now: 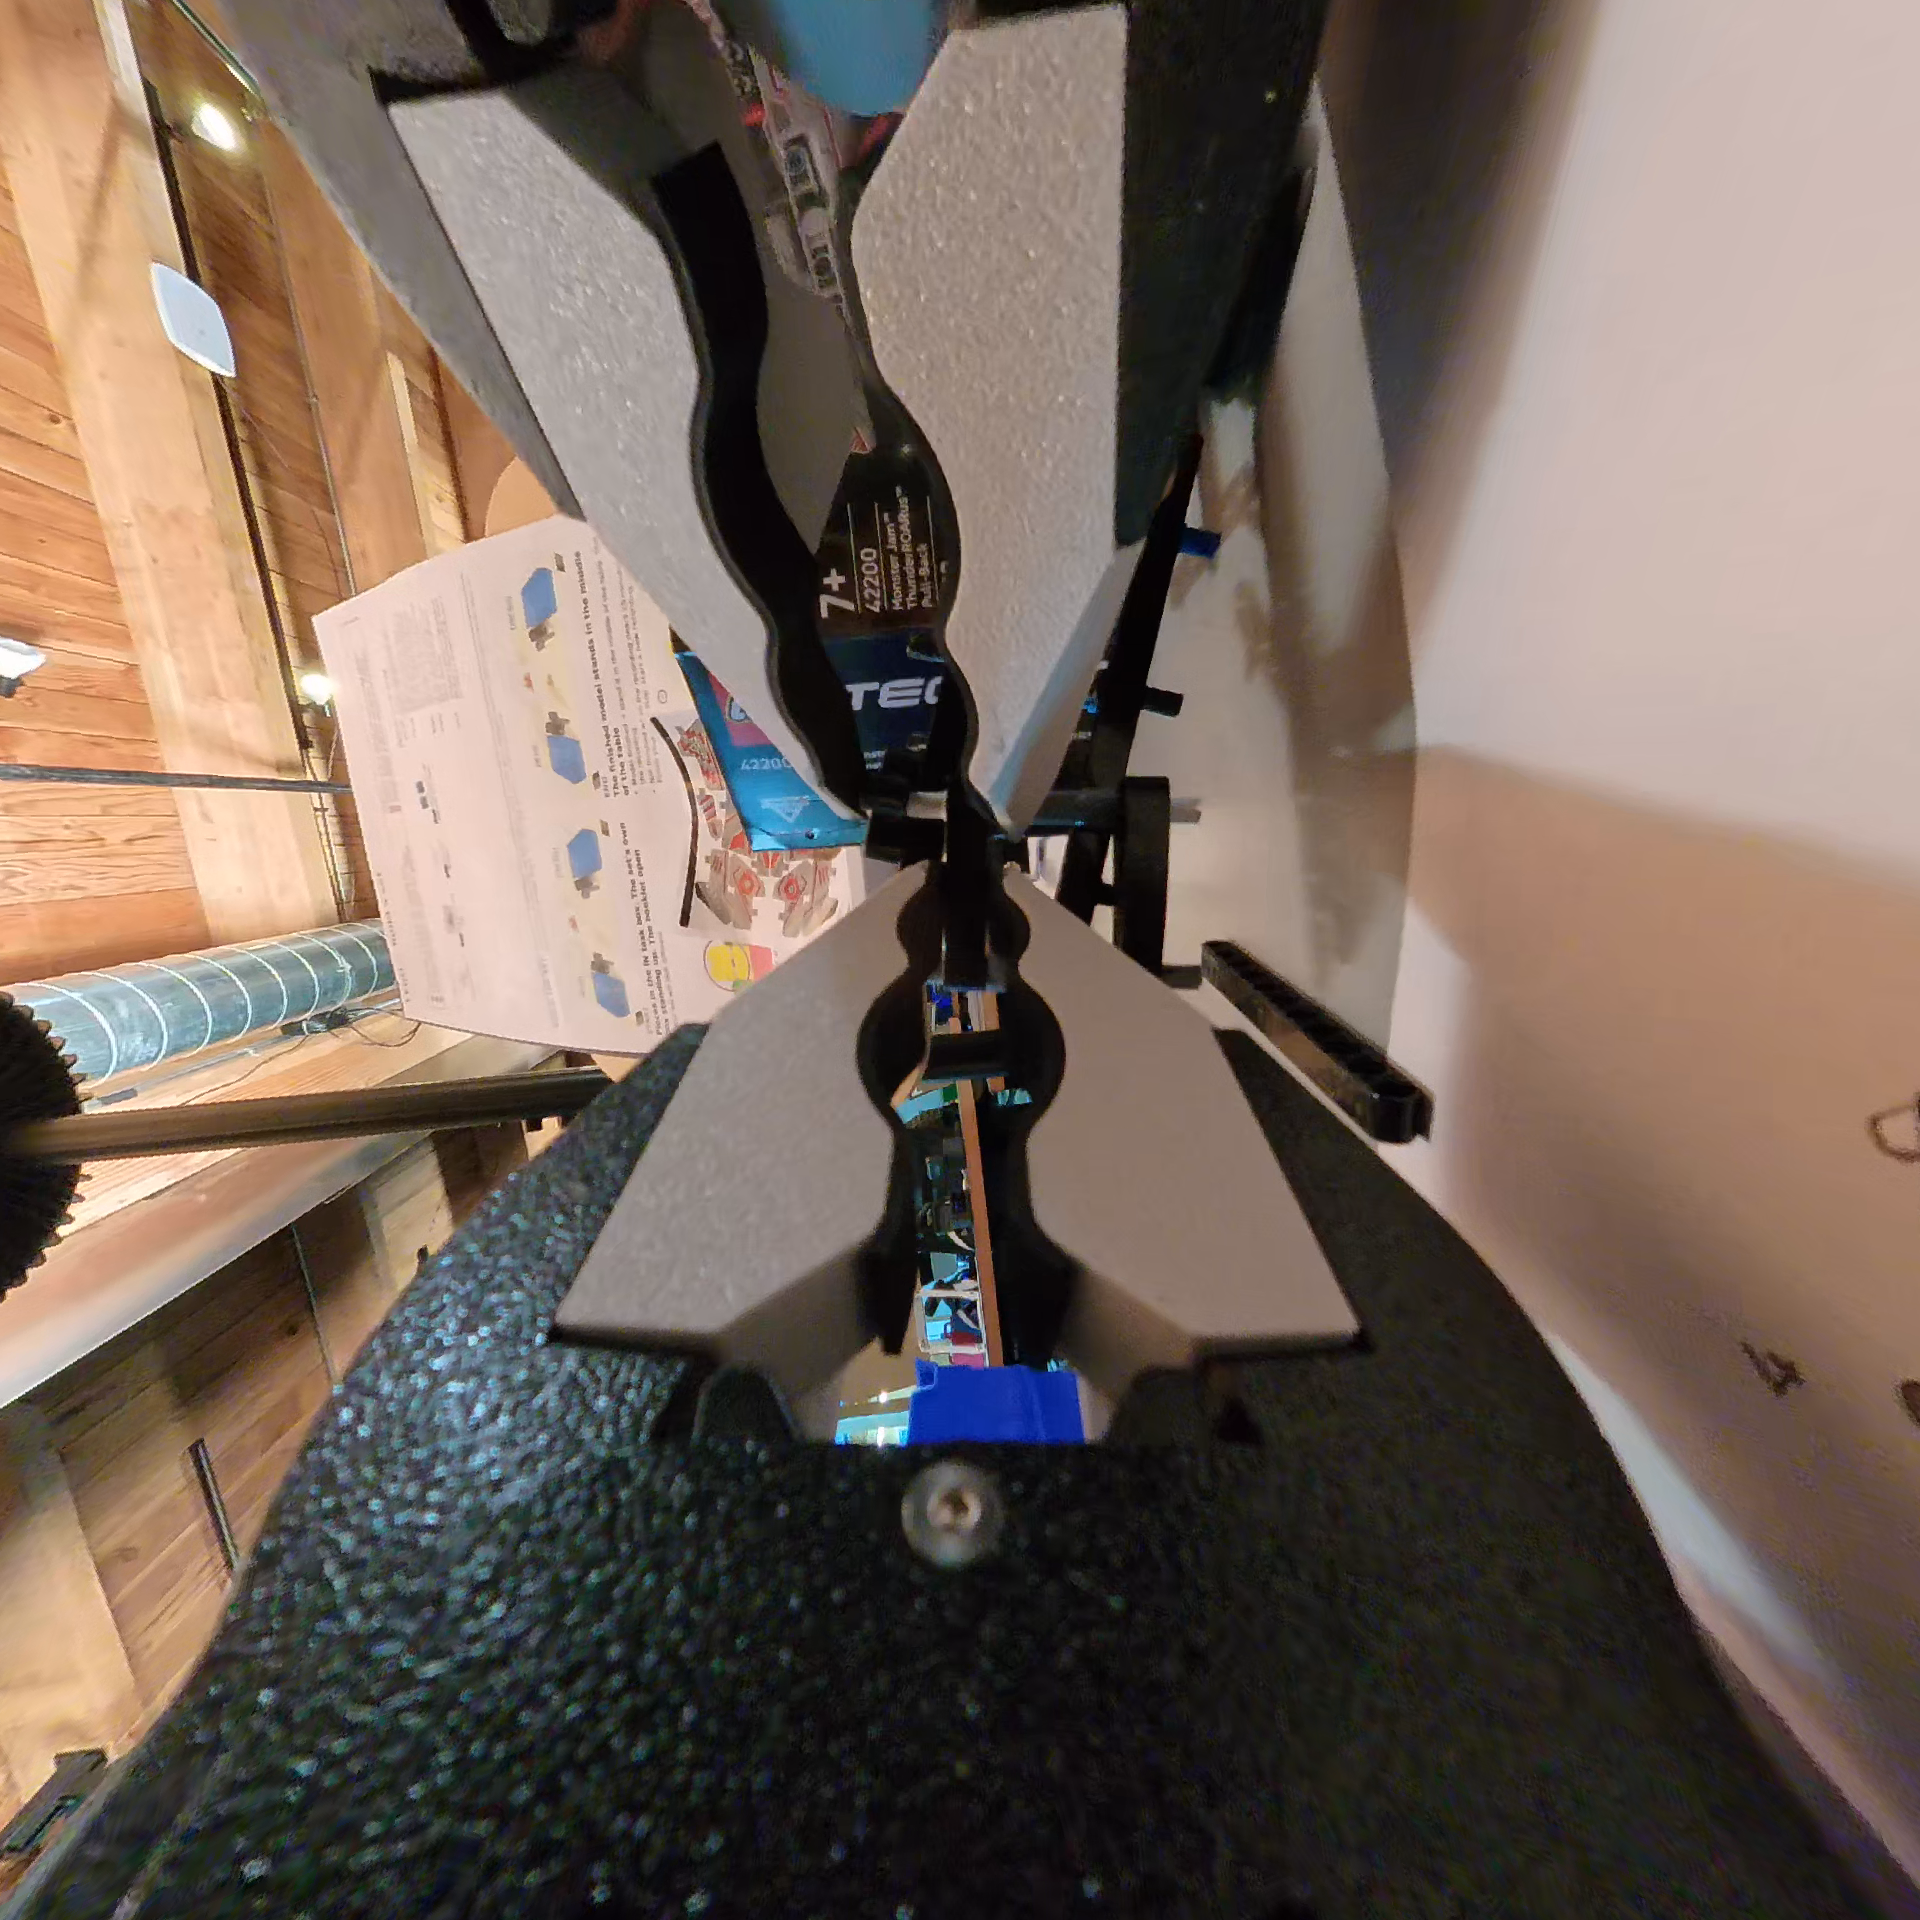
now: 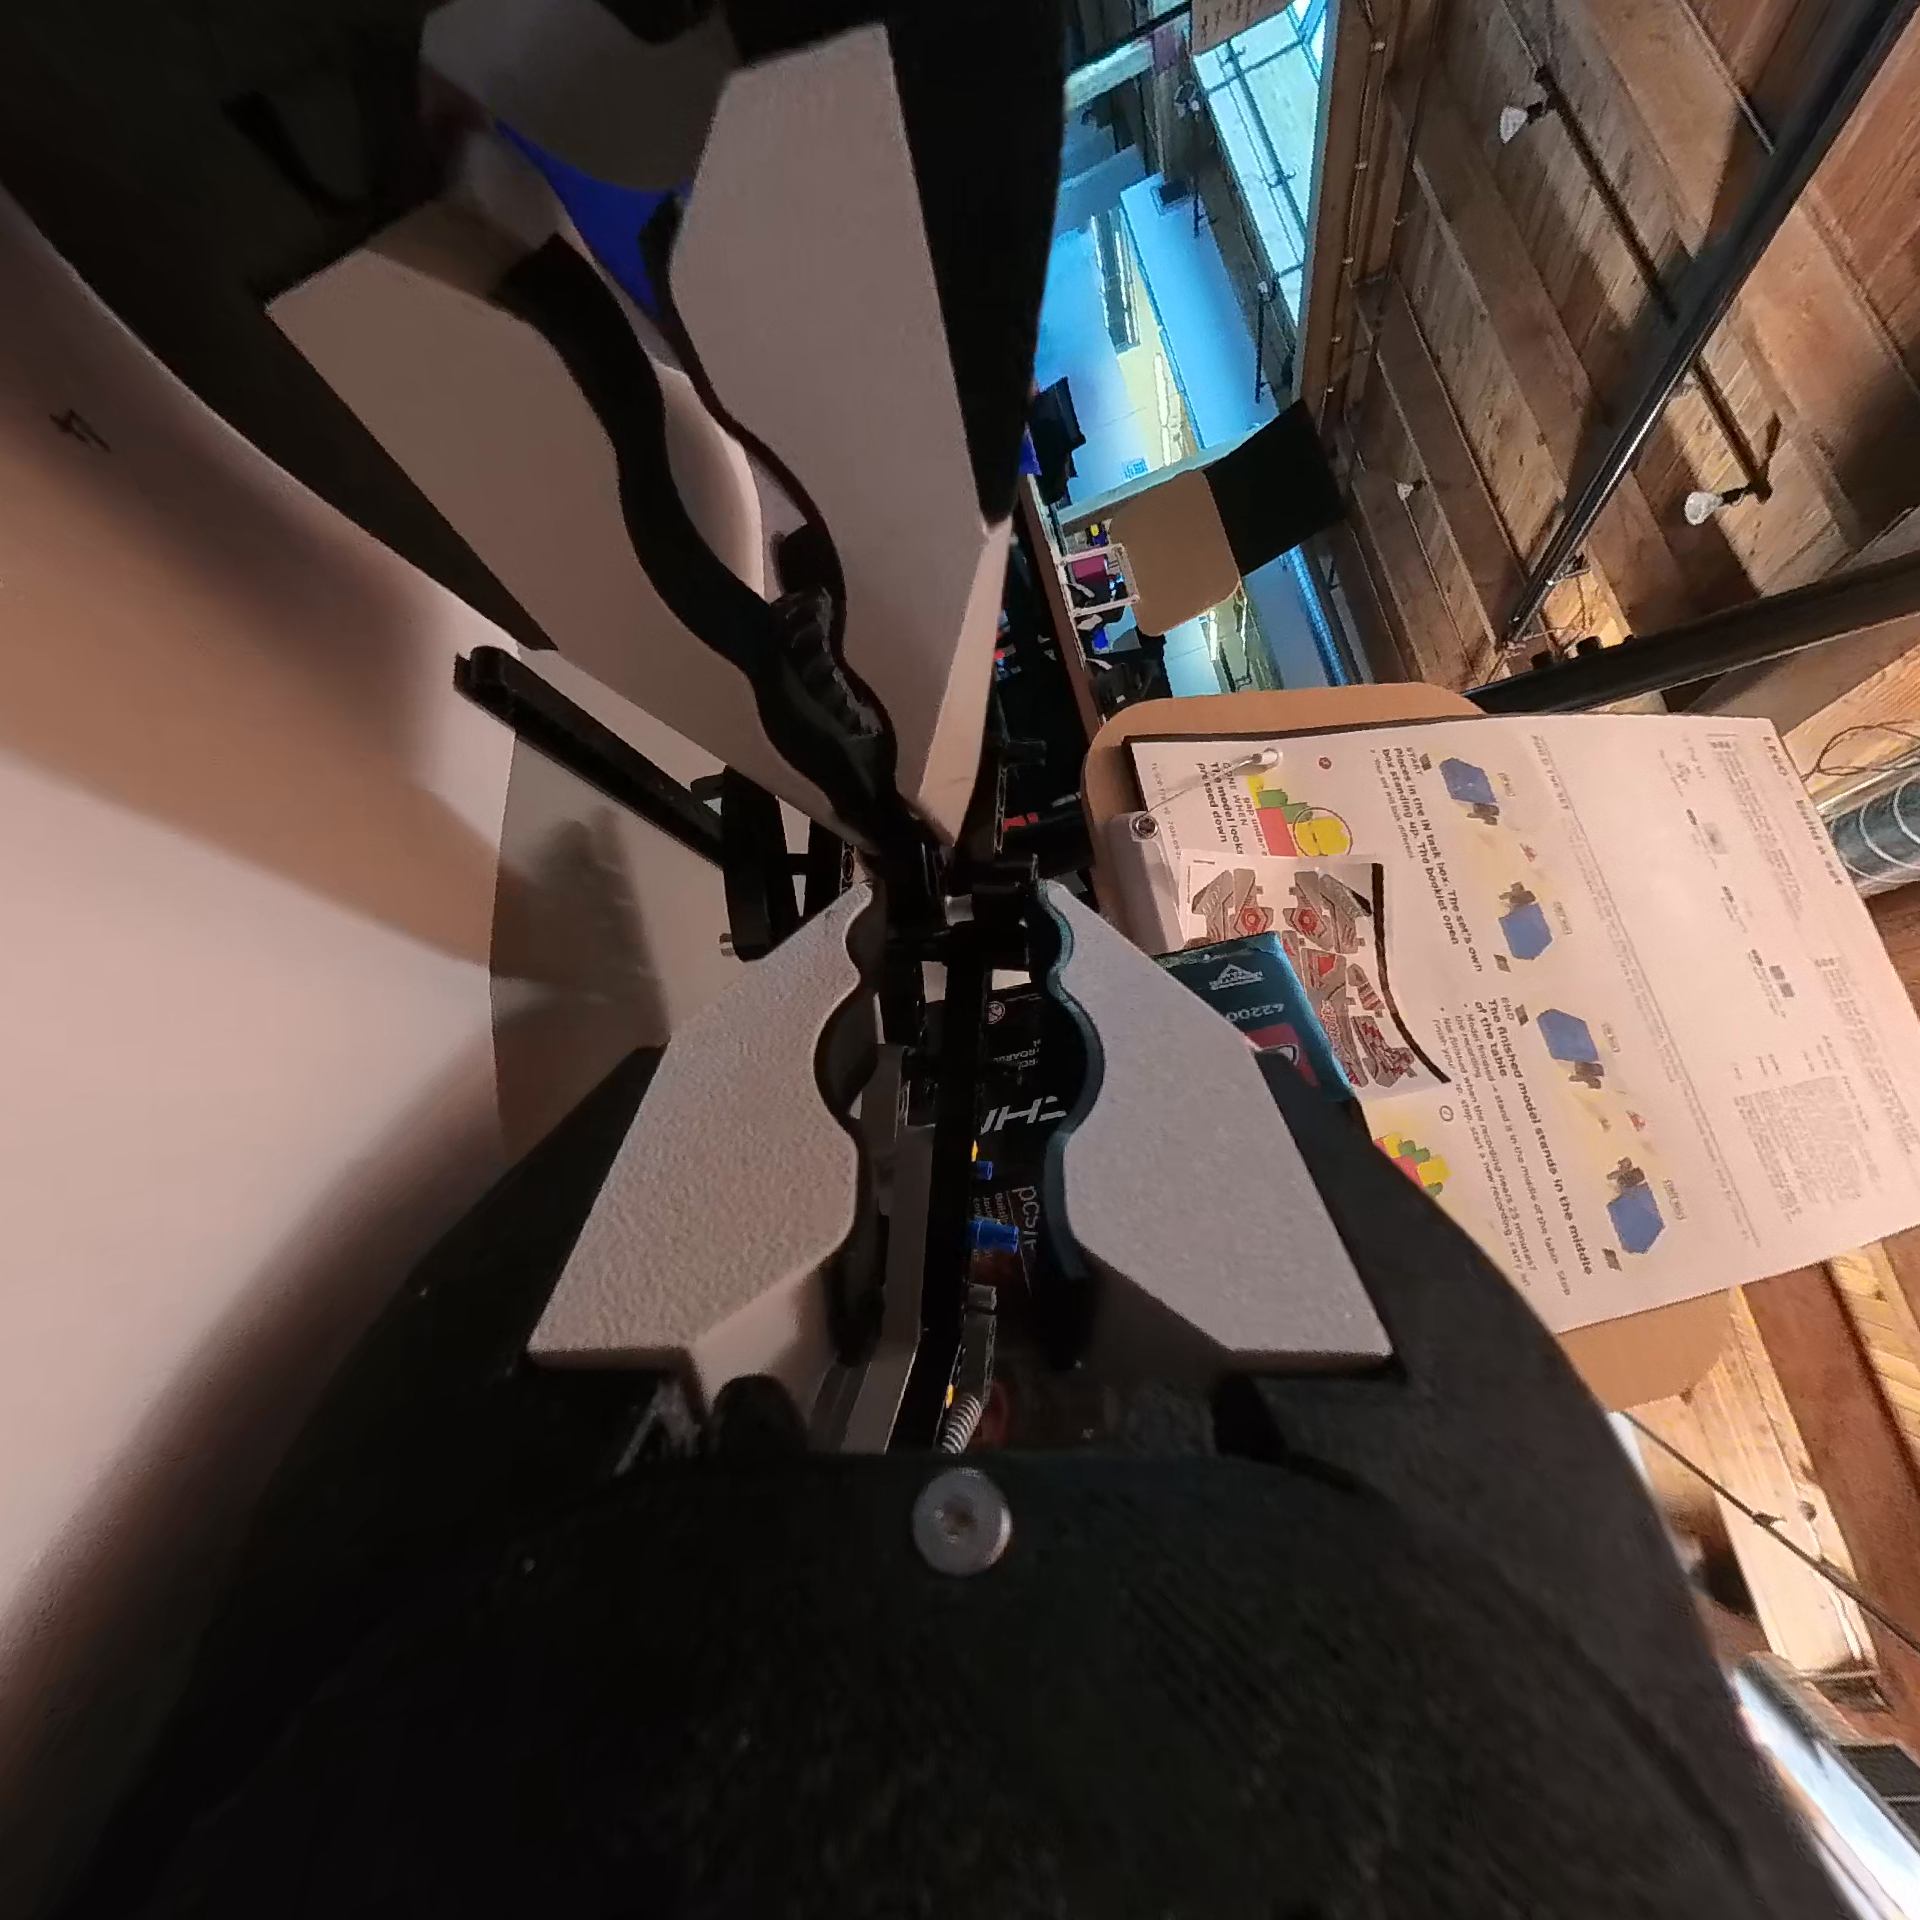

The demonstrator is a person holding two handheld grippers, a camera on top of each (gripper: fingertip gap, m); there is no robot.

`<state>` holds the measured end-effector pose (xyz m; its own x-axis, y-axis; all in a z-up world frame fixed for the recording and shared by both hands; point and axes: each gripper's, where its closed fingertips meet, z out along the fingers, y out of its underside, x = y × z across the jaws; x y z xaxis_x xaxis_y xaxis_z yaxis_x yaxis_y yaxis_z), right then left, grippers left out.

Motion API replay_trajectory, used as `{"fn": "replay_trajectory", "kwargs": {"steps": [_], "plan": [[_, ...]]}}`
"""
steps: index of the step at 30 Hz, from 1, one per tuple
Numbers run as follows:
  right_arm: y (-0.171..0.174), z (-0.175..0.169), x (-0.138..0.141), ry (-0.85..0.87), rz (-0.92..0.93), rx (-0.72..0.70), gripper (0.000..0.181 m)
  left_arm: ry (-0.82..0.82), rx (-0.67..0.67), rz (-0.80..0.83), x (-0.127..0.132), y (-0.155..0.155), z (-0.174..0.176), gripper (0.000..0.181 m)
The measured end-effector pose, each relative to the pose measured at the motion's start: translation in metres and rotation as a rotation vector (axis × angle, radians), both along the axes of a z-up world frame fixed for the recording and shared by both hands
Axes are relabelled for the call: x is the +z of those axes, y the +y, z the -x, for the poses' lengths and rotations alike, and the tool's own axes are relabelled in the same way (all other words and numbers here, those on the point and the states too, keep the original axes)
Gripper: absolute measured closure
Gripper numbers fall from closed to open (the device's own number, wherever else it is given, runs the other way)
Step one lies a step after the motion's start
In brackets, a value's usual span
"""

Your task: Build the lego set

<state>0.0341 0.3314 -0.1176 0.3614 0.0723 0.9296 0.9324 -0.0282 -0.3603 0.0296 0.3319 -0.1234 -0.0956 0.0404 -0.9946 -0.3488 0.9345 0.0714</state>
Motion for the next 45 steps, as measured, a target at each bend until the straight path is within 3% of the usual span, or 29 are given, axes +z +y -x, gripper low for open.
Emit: {"fn": "replay_trajectory", "kwargs": {"steps": [21, 33, 39, 45], "plan": [[-0.0013, 0.0019, 0.0002, -0.042, 0.020, 0.026, 0.159, -0.009, -0.022, -0.016, 0.0021, -0.0022, 0.0019, 0.175], [-0.0053, 0.0063, 0.0012, 0.034, 0.089, 0.141, 0.152, -0.028, -0.083, -0.048, 0.0052, -0.0026, 0.0037, 0.176], [0.0022, 0.0033, 0.0021, -0.069, 0.079, 0.112, 0.151, -0.036, -0.097, -0.077, 0.0063, -0.0008, 0.0036, 0.176], [0.0035, 0.0016, 0.0024, -0.049, 0.088, 0.116, 0.152, -0.042, -0.123, -0.090, 0.0067, 0.0006, 0.0024, 0.176]]}}
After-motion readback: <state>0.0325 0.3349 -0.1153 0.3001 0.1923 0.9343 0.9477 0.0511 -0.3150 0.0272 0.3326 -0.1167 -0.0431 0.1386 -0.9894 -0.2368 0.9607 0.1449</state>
